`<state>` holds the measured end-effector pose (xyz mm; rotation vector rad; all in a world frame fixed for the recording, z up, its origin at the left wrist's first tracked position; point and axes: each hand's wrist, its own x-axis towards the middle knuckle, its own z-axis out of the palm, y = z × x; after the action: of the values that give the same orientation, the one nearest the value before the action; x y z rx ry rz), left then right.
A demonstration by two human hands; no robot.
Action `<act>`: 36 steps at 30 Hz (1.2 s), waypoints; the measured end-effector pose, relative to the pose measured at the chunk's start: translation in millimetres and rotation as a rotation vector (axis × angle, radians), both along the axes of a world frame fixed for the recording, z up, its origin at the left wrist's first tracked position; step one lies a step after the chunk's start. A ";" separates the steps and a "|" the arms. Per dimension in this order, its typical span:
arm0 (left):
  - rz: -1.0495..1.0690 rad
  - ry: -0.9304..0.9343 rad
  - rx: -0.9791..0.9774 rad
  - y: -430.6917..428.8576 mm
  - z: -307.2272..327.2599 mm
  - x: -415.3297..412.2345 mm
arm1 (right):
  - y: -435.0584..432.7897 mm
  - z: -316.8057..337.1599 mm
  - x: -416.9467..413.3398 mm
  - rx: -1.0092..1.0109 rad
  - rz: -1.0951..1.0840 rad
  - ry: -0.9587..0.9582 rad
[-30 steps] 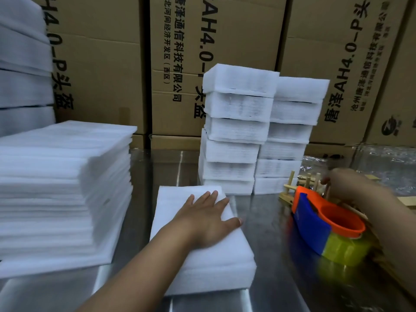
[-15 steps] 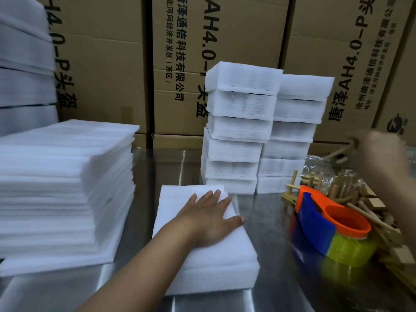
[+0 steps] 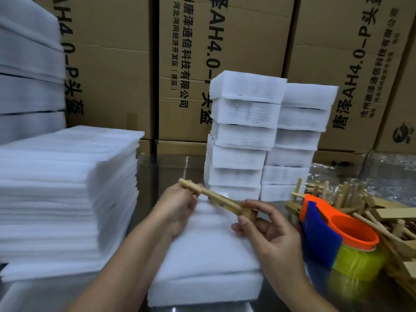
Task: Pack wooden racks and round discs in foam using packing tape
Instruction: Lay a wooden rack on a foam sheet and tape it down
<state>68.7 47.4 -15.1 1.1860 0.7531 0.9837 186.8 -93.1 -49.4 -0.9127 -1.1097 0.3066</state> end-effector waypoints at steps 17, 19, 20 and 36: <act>0.242 0.428 -0.033 7.6 4.6 -33.3 | -6.6 -1.2 10.4 -0.211 0.075 -0.321; 0.249 0.384 -0.108 11.3 -2.6 -34.6 | -6.8 0.4 9.0 -0.264 0.076 -0.370; 0.243 0.344 -0.143 12.9 -5.8 -33.9 | -7.1 0.5 8.3 -0.291 0.046 -0.445; 0.288 0.202 -0.106 28.5 -23.9 -23.6 | -8.6 -5.4 5.2 -0.098 -0.173 -0.630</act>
<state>45.1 75.9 -39.0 1.1138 1.1469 1.0541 192.0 -101.7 -54.8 -1.2276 -1.5856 -0.0840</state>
